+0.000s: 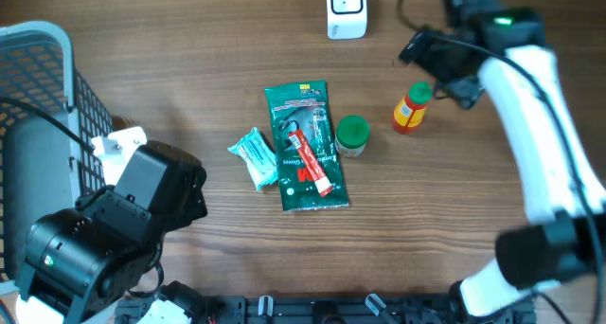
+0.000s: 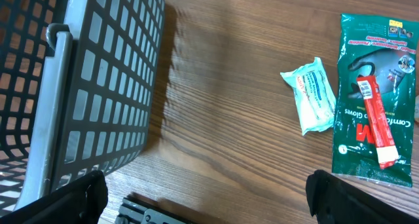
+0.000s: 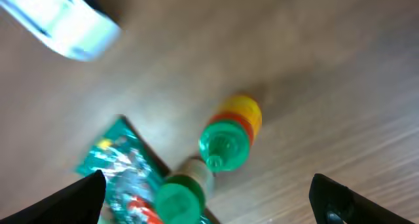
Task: Scan the item barcode
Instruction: 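Grasp the red sauce bottle with the right gripper and lift it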
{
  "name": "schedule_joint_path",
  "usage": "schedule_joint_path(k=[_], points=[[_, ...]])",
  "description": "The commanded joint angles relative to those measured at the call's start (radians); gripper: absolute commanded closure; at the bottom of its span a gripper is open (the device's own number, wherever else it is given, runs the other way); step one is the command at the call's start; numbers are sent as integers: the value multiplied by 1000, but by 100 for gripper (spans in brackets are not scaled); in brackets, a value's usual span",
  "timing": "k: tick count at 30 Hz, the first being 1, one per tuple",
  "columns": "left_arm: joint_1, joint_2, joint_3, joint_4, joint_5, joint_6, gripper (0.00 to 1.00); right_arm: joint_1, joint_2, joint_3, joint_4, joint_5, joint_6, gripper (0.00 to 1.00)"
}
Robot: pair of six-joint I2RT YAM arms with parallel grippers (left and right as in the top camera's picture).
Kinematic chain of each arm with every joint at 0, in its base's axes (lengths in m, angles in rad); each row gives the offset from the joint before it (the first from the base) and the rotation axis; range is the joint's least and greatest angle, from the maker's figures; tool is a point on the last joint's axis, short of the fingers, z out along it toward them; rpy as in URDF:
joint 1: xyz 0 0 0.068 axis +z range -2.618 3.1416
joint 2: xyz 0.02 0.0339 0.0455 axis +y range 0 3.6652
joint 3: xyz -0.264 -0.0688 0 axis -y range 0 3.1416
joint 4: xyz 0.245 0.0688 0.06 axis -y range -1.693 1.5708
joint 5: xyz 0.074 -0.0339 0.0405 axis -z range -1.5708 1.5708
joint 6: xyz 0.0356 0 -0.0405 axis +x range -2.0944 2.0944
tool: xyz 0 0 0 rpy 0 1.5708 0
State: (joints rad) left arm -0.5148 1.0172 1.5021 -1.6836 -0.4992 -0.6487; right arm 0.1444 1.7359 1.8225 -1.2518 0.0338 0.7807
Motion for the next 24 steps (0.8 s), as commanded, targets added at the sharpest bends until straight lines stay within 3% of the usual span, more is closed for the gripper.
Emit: schedule_joint_path(k=[1,4,9,12,16,18,24], points=[[3,-3,0,0,-2,-13,0,-35,-85,29,10,124,-141,0],[3,-3,0,0,-2,-13,0,-80,-74,29,-18,42,-89,0],[3,-3,0,0,-2,-13,0,-311,43,28,-53,-287,-107,0],[3,-3,0,0,-3,-13,0,-407,174,19,-59,-536,-242,0],[3,-3,0,0,-2,-13,0,-429,341,19,-106,-663,-291,0],[3,-3,0,0,-2,-13,0,-422,420,18,-135,-795,-401,0],[3,-3,0,0,-2,-13,0,-417,614,17,-183,-892,-416,0]])
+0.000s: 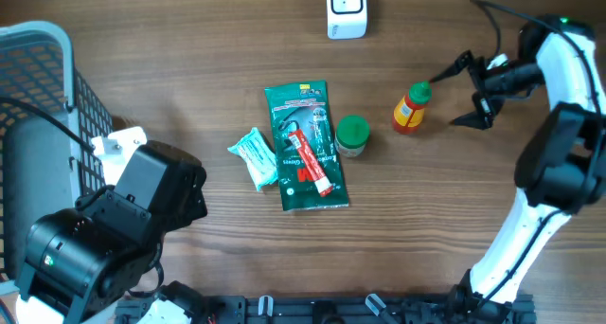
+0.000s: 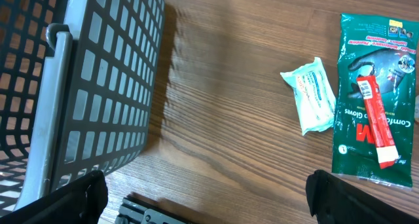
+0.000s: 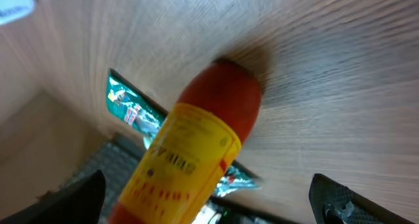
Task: Scan the item barcode
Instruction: 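Grasp the red sauce bottle with the right gripper and lift it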
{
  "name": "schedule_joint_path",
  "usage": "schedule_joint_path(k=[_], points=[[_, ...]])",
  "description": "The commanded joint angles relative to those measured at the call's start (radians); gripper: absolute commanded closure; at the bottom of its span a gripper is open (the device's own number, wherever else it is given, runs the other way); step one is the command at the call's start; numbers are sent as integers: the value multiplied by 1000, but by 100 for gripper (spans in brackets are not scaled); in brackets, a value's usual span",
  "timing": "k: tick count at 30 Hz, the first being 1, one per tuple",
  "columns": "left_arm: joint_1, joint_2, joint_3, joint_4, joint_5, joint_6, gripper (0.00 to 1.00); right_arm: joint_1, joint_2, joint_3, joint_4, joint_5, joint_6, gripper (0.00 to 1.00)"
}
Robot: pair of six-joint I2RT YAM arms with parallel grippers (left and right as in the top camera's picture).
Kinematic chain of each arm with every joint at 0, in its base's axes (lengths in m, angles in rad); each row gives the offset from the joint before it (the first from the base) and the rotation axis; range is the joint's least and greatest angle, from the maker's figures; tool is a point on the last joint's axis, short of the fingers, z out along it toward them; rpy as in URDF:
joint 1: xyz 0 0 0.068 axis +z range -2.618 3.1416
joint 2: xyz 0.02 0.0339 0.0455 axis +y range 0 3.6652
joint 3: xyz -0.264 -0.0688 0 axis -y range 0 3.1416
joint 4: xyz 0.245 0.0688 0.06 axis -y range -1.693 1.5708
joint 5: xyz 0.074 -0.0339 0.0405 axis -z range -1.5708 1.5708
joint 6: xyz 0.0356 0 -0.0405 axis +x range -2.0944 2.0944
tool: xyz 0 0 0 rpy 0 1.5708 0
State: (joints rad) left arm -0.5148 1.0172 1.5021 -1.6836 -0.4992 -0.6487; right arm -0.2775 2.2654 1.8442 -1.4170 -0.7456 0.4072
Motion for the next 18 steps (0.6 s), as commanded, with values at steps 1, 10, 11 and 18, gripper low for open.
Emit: schedule_joint_path(k=[1,10,11,18], points=[[3,-3,0,0,-2,-13,0,9,107,-5,-18,-130,-42,0],[3,-3,0,0,-2,-13,0,103,151,-5,3,-182,-46,0],[3,-3,0,0,-2,-13,0,114,151,-6,7,-181,-40,0],[3,-3,0,0,-2,-13,0,172,153,-85,80,-181,-14,13]])
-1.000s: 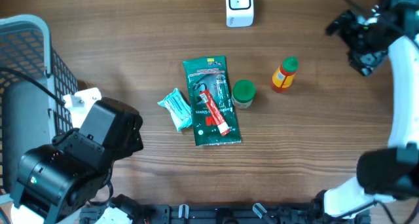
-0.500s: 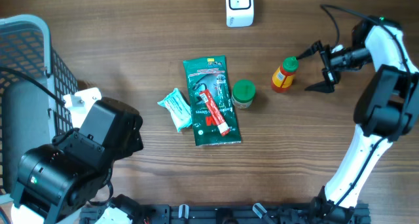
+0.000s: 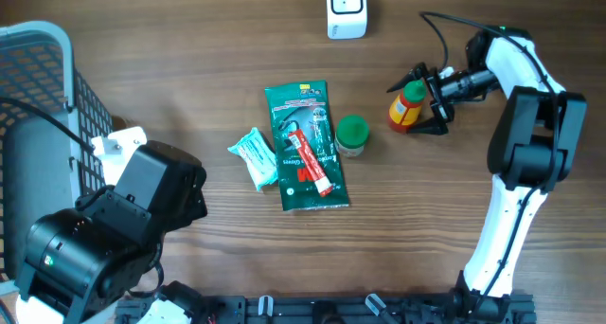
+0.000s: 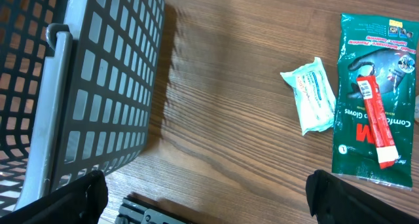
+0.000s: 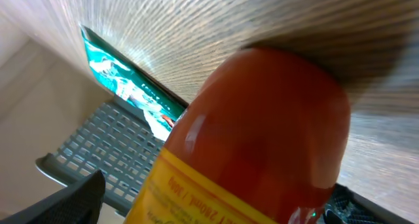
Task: Scan the item barcode
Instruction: 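Grasp the red sauce bottle with the right gripper and lift it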
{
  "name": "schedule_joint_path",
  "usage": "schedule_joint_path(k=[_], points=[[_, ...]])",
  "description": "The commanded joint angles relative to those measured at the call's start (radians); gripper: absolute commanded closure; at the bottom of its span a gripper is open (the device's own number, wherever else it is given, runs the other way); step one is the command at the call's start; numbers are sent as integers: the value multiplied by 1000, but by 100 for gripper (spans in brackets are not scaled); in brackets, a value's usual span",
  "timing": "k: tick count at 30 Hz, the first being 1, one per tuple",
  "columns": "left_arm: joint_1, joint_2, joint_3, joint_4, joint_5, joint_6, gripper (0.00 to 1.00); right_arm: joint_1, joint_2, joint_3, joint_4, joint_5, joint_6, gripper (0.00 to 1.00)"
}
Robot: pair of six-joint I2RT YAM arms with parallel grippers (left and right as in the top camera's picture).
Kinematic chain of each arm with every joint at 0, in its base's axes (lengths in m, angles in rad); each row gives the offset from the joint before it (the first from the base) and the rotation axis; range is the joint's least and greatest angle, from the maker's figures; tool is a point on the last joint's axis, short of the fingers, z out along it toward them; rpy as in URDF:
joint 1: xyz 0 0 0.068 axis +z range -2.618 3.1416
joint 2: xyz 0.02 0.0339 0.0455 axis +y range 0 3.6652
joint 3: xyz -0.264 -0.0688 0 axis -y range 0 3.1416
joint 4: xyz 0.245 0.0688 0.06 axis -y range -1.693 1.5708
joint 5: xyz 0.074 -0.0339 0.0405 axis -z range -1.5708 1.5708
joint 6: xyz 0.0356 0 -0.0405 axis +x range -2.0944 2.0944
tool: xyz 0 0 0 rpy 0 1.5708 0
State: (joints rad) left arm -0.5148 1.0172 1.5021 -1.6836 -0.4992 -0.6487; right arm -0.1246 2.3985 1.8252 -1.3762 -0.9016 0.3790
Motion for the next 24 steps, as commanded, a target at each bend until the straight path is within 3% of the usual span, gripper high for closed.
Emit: schedule_joint_path(k=[1,6,11,13,17,24], points=[[3,-3,0,0,-2,-13,0,19,20,-98,65,-31,27,21],[3,-3,0,0,-2,-13,0,19,20,-164,108,-44,42,53],[3,-3,0,0,-2,-13,0,12,13,-163,40,-129,-97,69],[3,-3,0,0,-2,-13,0,9,2,-163,-16,-159,-161,70],[3,-3,0,0,-2,-13,0,6,-56,-164,-237,-305,-450,70],[3,-3,0,0,-3,-13,0,10,-262,-165,-236,-276,-381,71]])
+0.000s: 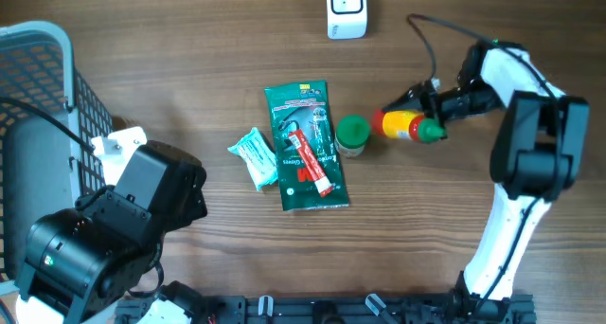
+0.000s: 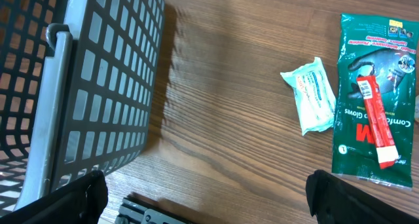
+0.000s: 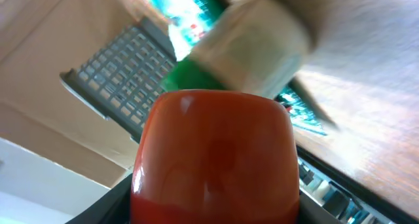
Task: Scan the item barcode
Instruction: 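Grasp the red sauce bottle with the right gripper and lift it, then carry the sauce bottle with the right gripper up to the scanner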
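Observation:
A sauce bottle with a red and yellow body and a green cap is tipped on its side, cap to the right, beside a green-lidded jar. My right gripper is shut on it. In the right wrist view the bottle's red base fills the space between the dark jaws. The white scanner stands at the table's far edge. My left gripper hangs open over bare wood at the near left, holding nothing.
A green glove pack with a red strip and a small wipes packet lie mid-table, left of the jar. A grey mesh basket takes up the far left. The left arm's bulk sits at the front left.
The bottle stood upright with the right gripper's fingers on either side of it. Now it is tipped sideways in the shut gripper and sits a little further left, close to the jar.
The right gripper was first above and behind the upright bottle. Then it was open to the bottle's right. Then its fingers flanked the bottle. Now the bottle is on its side in the gripper. The left arm has stayed still throughout.

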{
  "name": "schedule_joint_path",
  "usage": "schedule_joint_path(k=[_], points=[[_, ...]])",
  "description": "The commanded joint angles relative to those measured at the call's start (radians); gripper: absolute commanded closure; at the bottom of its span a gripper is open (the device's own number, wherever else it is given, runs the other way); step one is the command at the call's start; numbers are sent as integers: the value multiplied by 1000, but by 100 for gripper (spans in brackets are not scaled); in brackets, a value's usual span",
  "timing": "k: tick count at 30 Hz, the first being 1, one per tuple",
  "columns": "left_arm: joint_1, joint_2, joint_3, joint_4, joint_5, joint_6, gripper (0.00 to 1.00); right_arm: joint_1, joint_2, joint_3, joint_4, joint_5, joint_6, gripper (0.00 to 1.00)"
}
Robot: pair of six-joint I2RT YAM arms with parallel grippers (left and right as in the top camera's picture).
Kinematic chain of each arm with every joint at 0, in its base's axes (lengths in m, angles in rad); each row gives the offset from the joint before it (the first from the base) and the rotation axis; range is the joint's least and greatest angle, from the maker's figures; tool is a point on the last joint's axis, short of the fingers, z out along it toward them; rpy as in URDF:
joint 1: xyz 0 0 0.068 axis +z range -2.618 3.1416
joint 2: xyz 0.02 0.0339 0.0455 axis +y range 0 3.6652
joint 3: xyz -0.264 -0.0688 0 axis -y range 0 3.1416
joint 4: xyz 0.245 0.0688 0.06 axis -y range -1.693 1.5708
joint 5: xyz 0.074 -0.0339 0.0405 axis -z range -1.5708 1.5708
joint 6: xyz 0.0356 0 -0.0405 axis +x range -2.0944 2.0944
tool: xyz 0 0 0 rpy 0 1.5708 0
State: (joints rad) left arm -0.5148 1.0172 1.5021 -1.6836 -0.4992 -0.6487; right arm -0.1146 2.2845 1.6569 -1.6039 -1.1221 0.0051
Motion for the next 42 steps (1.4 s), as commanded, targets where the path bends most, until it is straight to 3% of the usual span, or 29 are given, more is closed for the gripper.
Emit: schedule_joint_path(k=[1,5,9,16,18,20,23,26,36,39,42], points=[[3,-3,0,0,-2,-13,0,2,-193,3,-8,-56,3,70],[3,-3,0,0,-2,-13,0,58,-384,3,-8,-28,99,70],[3,-3,0,0,-2,-13,0,212,-539,-8,-5,-28,238,71],[3,-3,0,0,-2,-13,0,316,-647,-149,-3,-287,349,68],[3,-3,0,0,-2,-13,0,311,-644,-204,78,-365,515,67],[3,-3,0,0,-2,-13,0,311,-642,-263,222,-406,799,64],[3,-3,0,0,-2,-13,0,303,-639,-294,455,-472,1114,59],[3,-3,0,0,-2,-13,0,287,-639,-297,680,-500,1342,59],[3,-3,0,0,-2,-13,0,270,-639,-297,679,-500,1336,60],[3,-3,0,0,-2,-13,0,270,-639,-297,793,-309,1221,67],[3,-3,0,0,-2,-13,0,268,-639,-297,841,-99,1036,66]])
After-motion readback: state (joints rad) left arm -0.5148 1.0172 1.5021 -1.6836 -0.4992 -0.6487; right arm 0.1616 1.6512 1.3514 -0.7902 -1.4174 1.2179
